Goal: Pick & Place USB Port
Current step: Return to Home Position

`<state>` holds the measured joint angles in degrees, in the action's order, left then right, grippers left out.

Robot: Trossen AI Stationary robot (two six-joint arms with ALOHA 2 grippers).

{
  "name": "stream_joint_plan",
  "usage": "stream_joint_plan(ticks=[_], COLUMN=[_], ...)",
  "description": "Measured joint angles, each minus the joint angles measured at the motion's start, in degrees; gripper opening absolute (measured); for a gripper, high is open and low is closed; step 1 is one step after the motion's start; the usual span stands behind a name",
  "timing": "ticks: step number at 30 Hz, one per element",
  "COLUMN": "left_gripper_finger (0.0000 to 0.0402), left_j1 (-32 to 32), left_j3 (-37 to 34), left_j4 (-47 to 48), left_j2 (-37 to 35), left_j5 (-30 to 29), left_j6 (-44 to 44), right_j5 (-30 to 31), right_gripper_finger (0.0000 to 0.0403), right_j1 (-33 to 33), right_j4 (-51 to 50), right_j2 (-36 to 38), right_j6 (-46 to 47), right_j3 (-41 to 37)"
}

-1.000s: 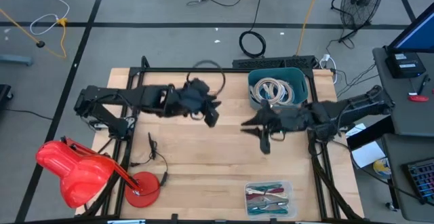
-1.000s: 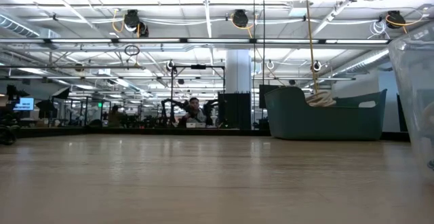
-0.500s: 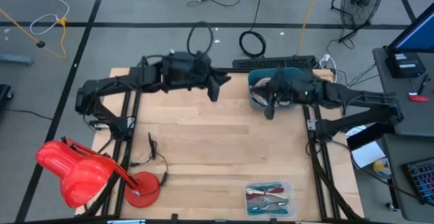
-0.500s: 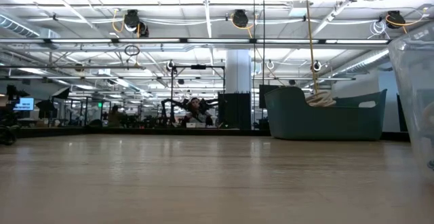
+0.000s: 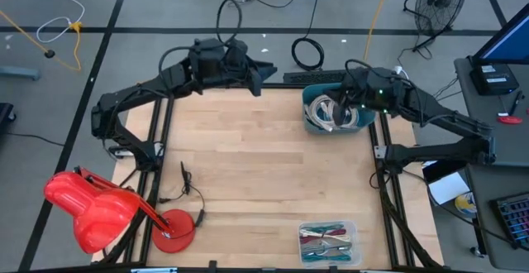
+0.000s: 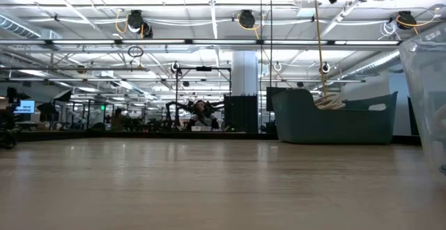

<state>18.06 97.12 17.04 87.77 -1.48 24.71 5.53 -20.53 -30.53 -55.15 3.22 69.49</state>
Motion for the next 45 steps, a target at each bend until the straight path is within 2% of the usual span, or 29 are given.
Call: stream_joint_plan(ticks=[5,9,12,19,24,27,33,45], left_gripper_finger=[0.0129,0.0129,0.0129,0.0129,0.0129,0.0129,0.0129,0.0129], left_j1=[-0.58,-0.6,-0.59,-0.59,-0.59,-0.59,-0.59,-0.59], left_j3=[0.0,0.0,0.0,0.0,0.0,0.0,0.0,0.0], left_j4=[2.38,4.19,4.74,4.68,4.72,4.98,6.37,7.19], left_j2=[0.02,0.02,0.02,0.02,0.04,0.04,0.04,0.07], left_j5=[-0.02,-0.03,-0.04,-0.04,-0.01,0.0,0.04,0.15], left_j6=[-0.65,-1.54,-1.63,-2.11,-2.55,-2.55,-2.52,-1.9], right_j5=[11.22,11.98,9.16,-3.27,-13.57,-17.23,-19.23,-19.33], right_gripper_finger=[0.0,0.0,0.0,0.0,0.0,0.0,0.0,0.0], right_j1=[-0.05,0.81,1.82,4.28,5.4,5.82,6.99,7.28], right_j4=[-7.53,-5.4,-0.31,14.91,23.31,27.53,34.33,34.57], right_j2=[2.4,6.96,11.49,21.68,28.21,32.11,40.22,49.39], right_j6=[4.35,6.59,9.88,14.78,16.68,18.76,21.8,23.79], right_j3=[-1.66,-8.33,-15.66,-33.35,-43.19,-47.58,-53.34,-59.99])
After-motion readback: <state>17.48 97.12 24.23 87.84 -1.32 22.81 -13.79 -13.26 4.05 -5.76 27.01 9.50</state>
